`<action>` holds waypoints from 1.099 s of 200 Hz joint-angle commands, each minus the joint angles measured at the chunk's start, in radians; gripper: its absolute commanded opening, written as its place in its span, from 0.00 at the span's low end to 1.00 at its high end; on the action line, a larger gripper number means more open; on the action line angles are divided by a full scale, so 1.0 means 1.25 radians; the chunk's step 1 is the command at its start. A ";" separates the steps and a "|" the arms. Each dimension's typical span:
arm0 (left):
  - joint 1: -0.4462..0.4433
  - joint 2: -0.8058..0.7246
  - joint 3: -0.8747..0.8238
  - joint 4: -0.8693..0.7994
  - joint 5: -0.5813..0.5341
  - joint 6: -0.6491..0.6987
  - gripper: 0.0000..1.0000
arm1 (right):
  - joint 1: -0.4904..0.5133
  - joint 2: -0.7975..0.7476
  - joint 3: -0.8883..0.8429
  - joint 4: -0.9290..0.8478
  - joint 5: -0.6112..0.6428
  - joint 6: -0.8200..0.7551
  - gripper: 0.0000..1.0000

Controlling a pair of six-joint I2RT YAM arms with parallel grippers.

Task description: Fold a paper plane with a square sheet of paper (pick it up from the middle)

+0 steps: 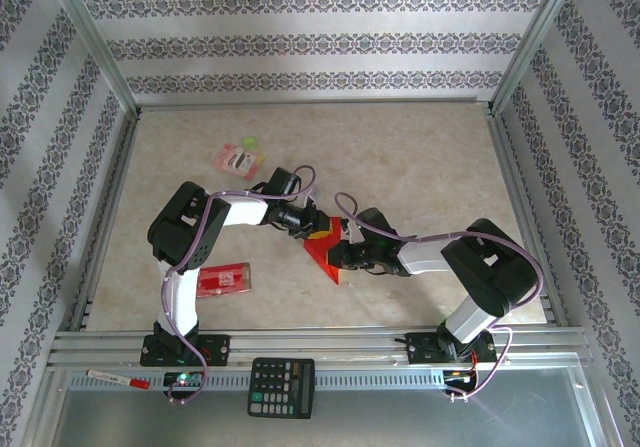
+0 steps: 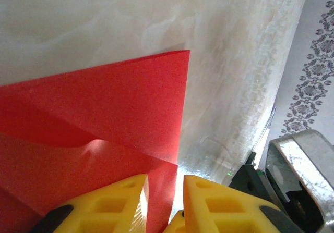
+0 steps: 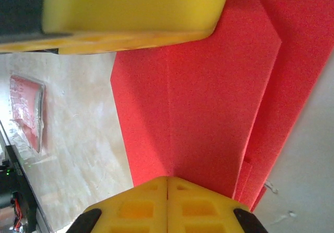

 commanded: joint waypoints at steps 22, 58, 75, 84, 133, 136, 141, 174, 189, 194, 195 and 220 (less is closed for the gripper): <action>-0.004 -0.084 -0.065 0.083 -0.029 -0.090 0.27 | -0.001 0.021 -0.036 -0.035 0.018 0.009 0.06; -0.021 -0.118 -0.125 0.098 -0.033 -0.111 0.25 | -0.001 0.040 -0.033 -0.026 0.012 0.012 0.05; -0.036 -0.114 -0.130 0.101 -0.027 -0.116 0.22 | -0.001 0.040 -0.032 -0.026 0.013 0.013 0.05; -0.041 -0.110 -0.130 0.099 -0.033 -0.114 0.20 | -0.001 0.040 -0.031 -0.027 0.015 0.013 0.05; -0.039 -0.049 -0.073 0.025 -0.073 -0.069 0.15 | -0.001 0.046 -0.032 -0.055 0.024 0.006 0.05; -0.038 -0.046 -0.068 0.020 -0.076 -0.065 0.15 | -0.001 0.047 -0.033 -0.058 0.025 0.006 0.05; -0.036 -0.043 -0.064 0.010 -0.080 -0.058 0.15 | -0.001 0.047 -0.034 -0.064 0.027 0.004 0.05; -0.011 -0.018 -0.051 0.002 -0.087 -0.038 0.15 | -0.002 0.055 -0.038 -0.094 0.027 -0.009 0.04; 0.005 -0.013 -0.051 0.007 -0.087 -0.033 0.16 | -0.002 0.056 -0.042 -0.105 0.028 -0.014 0.05; 0.009 -0.012 -0.047 0.003 -0.087 -0.028 0.16 | -0.003 0.055 -0.044 -0.107 0.028 -0.015 0.04; 0.011 -0.010 -0.047 0.003 -0.087 -0.028 0.16 | -0.002 0.055 -0.045 -0.108 0.028 -0.016 0.04; 0.031 0.007 -0.026 0.006 -0.074 -0.019 0.18 | -0.003 0.056 -0.050 -0.116 0.029 -0.021 0.04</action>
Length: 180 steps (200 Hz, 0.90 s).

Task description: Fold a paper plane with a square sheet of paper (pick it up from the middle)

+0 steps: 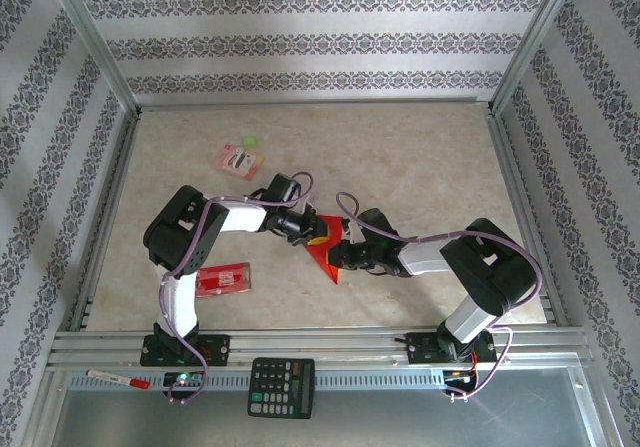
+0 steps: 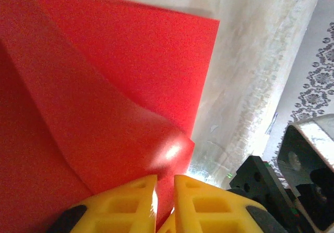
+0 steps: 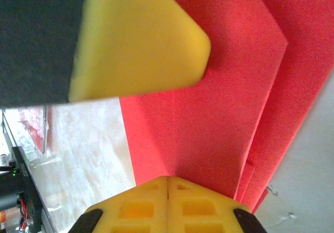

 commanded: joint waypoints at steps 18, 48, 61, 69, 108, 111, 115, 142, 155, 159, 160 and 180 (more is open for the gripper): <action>0.053 0.050 0.048 -0.030 -0.047 0.043 0.18 | 0.002 0.050 -0.043 -0.145 0.038 -0.035 0.04; 0.069 0.073 0.090 -0.059 -0.059 0.056 0.19 | 0.002 0.046 -0.046 -0.156 0.041 -0.042 0.04; 0.079 0.080 0.106 -0.069 -0.068 0.064 0.19 | 0.002 0.044 -0.047 -0.161 0.042 -0.044 0.04; 0.084 0.086 0.115 -0.074 -0.070 0.067 0.19 | 0.001 0.041 -0.046 -0.163 0.043 -0.044 0.04; 0.103 0.104 0.163 -0.097 -0.081 0.077 0.19 | 0.001 0.031 -0.053 -0.174 0.046 -0.050 0.04; 0.104 0.104 0.166 -0.100 -0.083 0.077 0.19 | 0.000 0.031 -0.053 -0.176 0.046 -0.050 0.04; 0.106 0.104 0.170 -0.099 -0.084 0.078 0.19 | 0.000 0.029 -0.054 -0.177 0.047 -0.051 0.04; 0.118 0.095 0.188 -0.105 -0.079 0.077 0.20 | -0.001 0.016 -0.058 -0.184 0.047 -0.054 0.04; 0.122 0.077 0.186 -0.109 -0.080 0.078 0.20 | -0.002 0.011 -0.057 -0.182 0.044 -0.055 0.04; 0.121 0.068 0.184 -0.108 -0.081 0.077 0.20 | -0.002 0.010 -0.057 -0.182 0.042 -0.055 0.04; 0.121 0.067 0.183 -0.108 -0.080 0.077 0.20 | -0.002 0.009 -0.057 -0.182 0.041 -0.055 0.04; 0.117 0.009 0.132 -0.072 -0.066 0.054 0.21 | -0.004 -0.011 -0.053 -0.182 0.026 -0.063 0.04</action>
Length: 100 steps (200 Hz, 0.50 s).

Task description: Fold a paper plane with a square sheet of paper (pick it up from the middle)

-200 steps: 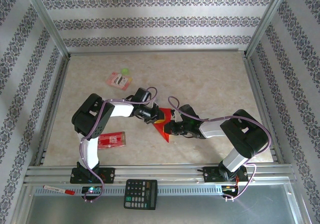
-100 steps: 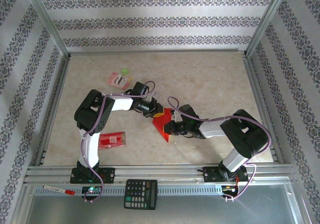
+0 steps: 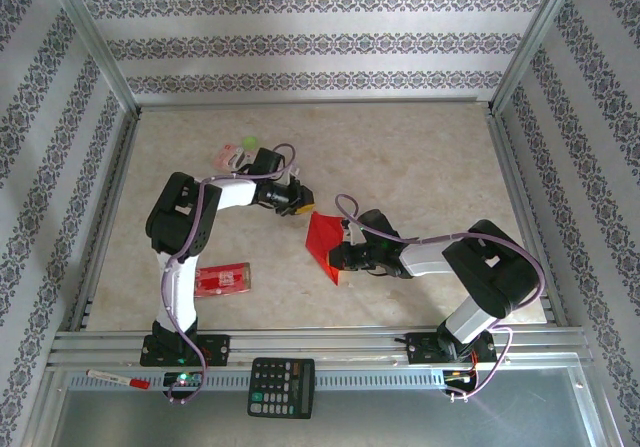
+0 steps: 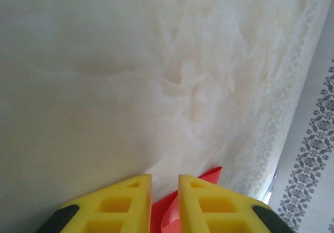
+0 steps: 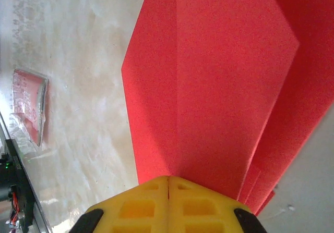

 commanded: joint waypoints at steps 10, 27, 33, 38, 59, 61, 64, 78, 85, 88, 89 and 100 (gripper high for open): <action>-0.008 -0.107 -0.075 0.030 0.004 -0.013 0.22 | -0.005 -0.008 -0.040 -0.171 0.012 -0.035 0.04; -0.021 -0.160 -0.134 0.049 0.004 -0.024 0.22 | -0.011 -0.032 -0.030 -0.176 -0.012 -0.053 0.05; -0.028 -0.177 -0.152 0.057 0.004 -0.031 0.22 | -0.012 -0.042 -0.026 -0.176 -0.021 -0.055 0.05; -0.034 -0.188 -0.164 0.065 0.007 -0.036 0.22 | -0.013 -0.050 -0.023 -0.175 -0.026 -0.056 0.05; -0.069 -0.213 -0.193 0.081 0.008 -0.043 0.22 | -0.027 -0.082 -0.011 -0.168 -0.043 -0.045 0.05; -0.072 -0.213 -0.193 0.079 0.008 -0.043 0.22 | -0.028 -0.085 -0.009 -0.166 -0.043 -0.043 0.05; -0.075 -0.211 -0.193 0.077 0.008 -0.041 0.22 | -0.032 -0.090 -0.009 -0.164 -0.046 -0.040 0.05; -0.085 -0.195 -0.187 0.081 0.017 -0.046 0.22 | -0.044 -0.109 -0.005 -0.154 -0.056 -0.029 0.06; -0.089 -0.188 -0.184 0.092 0.020 -0.050 0.22 | -0.049 -0.122 -0.003 -0.153 -0.060 -0.025 0.07; -0.090 -0.187 -0.183 0.094 0.022 -0.051 0.22 | -0.050 -0.127 -0.003 -0.153 -0.061 -0.023 0.07; -0.091 -0.186 -0.182 0.094 0.022 -0.051 0.22 | -0.051 -0.130 -0.003 -0.153 -0.061 -0.022 0.07; -0.095 -0.183 -0.176 0.096 0.018 -0.048 0.22 | -0.056 -0.155 -0.006 -0.159 -0.057 -0.016 0.08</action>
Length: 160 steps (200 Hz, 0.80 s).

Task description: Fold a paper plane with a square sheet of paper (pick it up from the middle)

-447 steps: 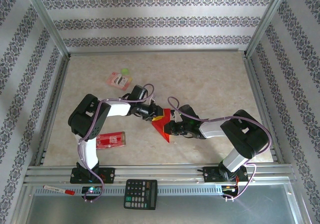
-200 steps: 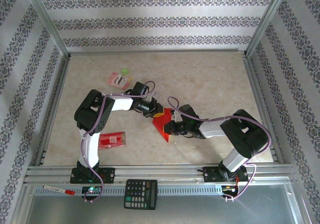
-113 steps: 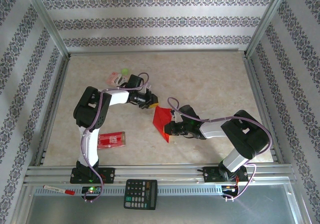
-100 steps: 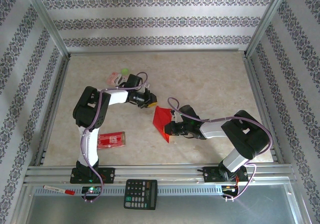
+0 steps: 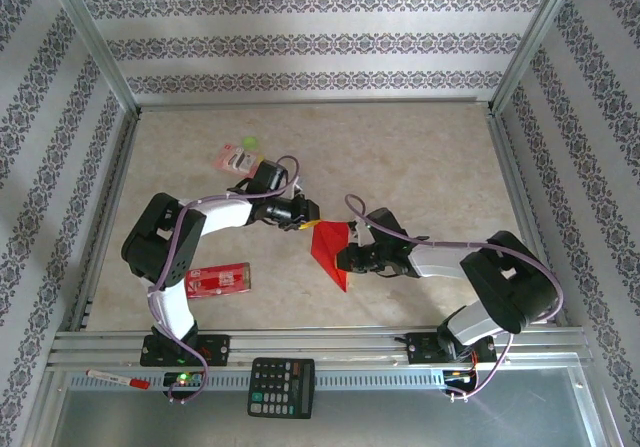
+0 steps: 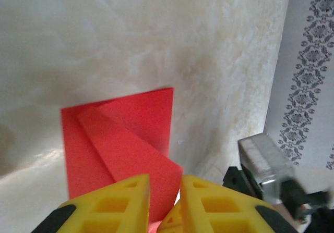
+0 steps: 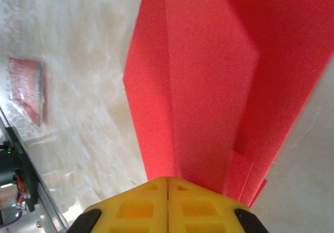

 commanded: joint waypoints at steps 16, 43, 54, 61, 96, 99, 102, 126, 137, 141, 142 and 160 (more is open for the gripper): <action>-0.018 0.013 0.010 0.034 0.017 -0.013 0.23 | -0.014 -0.103 -0.005 -0.069 0.035 0.006 0.13; -0.032 0.006 -0.003 0.042 0.017 -0.009 0.23 | 0.004 -0.187 0.013 -0.200 0.177 -0.023 0.22; -0.033 0.004 -0.011 0.046 0.017 -0.008 0.23 | 0.025 -0.205 0.028 -0.237 0.229 -0.030 0.26; -0.033 0.000 -0.012 0.040 0.014 -0.002 0.23 | 0.043 -0.209 0.040 -0.256 0.256 -0.036 0.27; -0.031 -0.023 -0.011 -0.029 -0.030 0.055 0.26 | 0.099 -0.165 0.089 -0.286 0.310 -0.054 0.32; -0.031 -0.025 -0.011 -0.033 -0.030 0.057 0.26 | 0.103 -0.159 0.092 -0.283 0.311 -0.057 0.33; -0.031 -0.027 -0.012 -0.035 -0.031 0.059 0.25 | 0.106 -0.153 0.094 -0.281 0.312 -0.059 0.33; -0.028 -0.043 -0.024 -0.045 -0.038 0.064 0.26 | 0.111 -0.100 0.114 -0.275 0.312 -0.074 0.33; -0.028 -0.051 -0.031 -0.043 -0.030 0.061 0.26 | 0.110 -0.084 0.118 -0.257 0.300 -0.075 0.32; -0.028 -0.054 -0.034 -0.042 -0.027 0.058 0.26 | 0.112 -0.078 0.120 -0.254 0.297 -0.075 0.31; -0.028 -0.054 -0.034 -0.042 -0.026 0.058 0.26 | 0.112 -0.076 0.121 -0.253 0.297 -0.075 0.30; -0.035 -0.072 -0.055 -0.021 -0.015 0.041 0.25 | 0.111 -0.050 0.134 -0.268 0.315 -0.079 0.25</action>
